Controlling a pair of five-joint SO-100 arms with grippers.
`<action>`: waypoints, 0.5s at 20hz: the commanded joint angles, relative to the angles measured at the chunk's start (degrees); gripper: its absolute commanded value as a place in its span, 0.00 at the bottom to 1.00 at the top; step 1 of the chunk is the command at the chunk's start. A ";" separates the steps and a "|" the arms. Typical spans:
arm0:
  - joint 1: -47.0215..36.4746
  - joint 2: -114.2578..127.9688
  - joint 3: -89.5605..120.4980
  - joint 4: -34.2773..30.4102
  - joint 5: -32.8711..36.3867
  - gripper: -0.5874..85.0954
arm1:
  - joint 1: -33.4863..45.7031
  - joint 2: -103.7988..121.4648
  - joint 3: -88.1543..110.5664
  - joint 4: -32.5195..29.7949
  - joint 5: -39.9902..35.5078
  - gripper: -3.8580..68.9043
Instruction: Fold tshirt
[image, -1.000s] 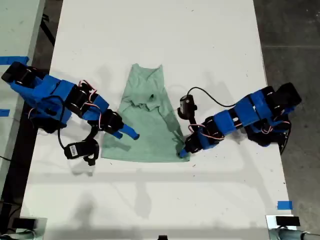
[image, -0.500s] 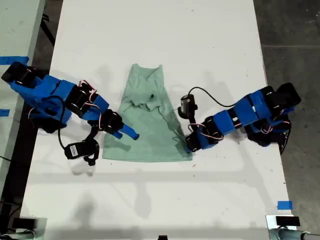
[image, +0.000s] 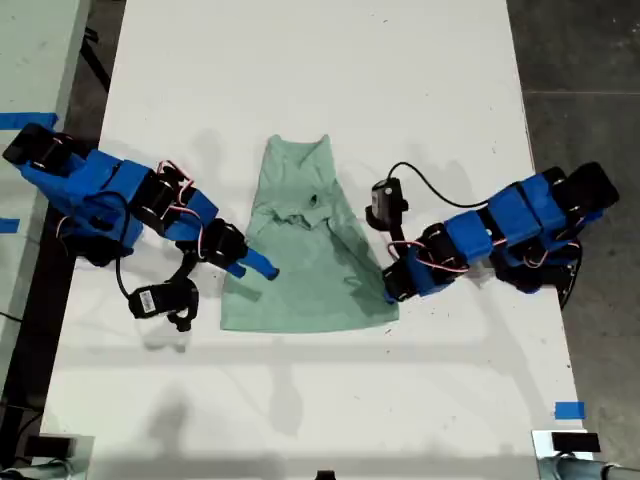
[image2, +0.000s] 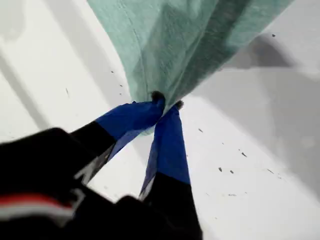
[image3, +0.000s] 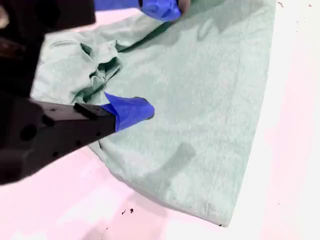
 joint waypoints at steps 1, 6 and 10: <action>0.35 2.55 -0.44 -1.32 -0.70 0.33 | 0.53 2.72 -8.09 1.85 -1.41 0.02; 0.26 2.55 -0.44 -1.41 -0.62 0.33 | 1.32 -11.69 -26.63 4.83 -3.16 0.02; 0.18 2.46 -0.44 -1.76 -0.70 0.33 | 2.20 -25.84 -43.24 5.01 -4.39 0.02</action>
